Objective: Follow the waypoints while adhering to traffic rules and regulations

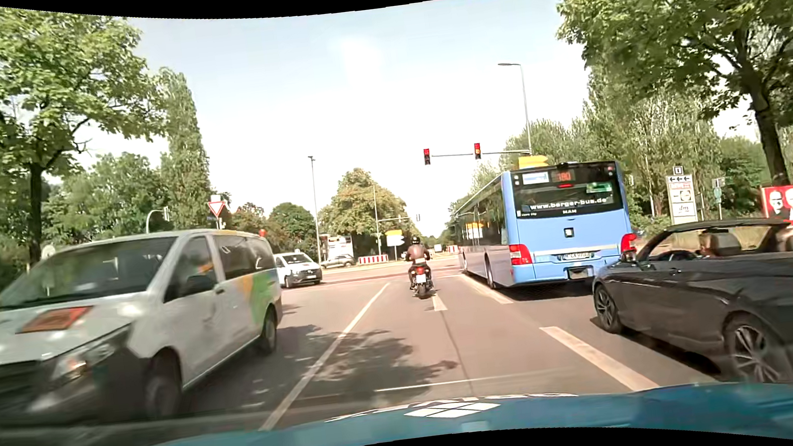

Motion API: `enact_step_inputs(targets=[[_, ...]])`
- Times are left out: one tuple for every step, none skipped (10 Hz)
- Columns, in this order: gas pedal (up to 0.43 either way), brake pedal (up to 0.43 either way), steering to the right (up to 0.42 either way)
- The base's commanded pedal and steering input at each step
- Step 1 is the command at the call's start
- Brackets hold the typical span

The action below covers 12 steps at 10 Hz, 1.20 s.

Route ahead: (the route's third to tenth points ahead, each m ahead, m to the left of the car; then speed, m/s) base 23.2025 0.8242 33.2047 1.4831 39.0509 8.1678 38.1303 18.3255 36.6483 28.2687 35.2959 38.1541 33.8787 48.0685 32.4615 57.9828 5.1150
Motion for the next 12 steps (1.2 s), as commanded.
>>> enact_step_inputs(targets=[[0.0, 0.165, 0.001], [0.0, 0.165, 0.001], [0.0, 0.165, 0.001], [0.0, 0.165, 0.001], [0.0, 0.165, 0.001], [0.0, 0.165, 0.001], [0.0, 0.165, 0.001], [0.0, 0.171, 0.001], [0.0, 0.171, 0.001], [0.0, 0.171, 0.001], [0.0, 0.171, 0.001], [0.0, 0.171, 0.0]])
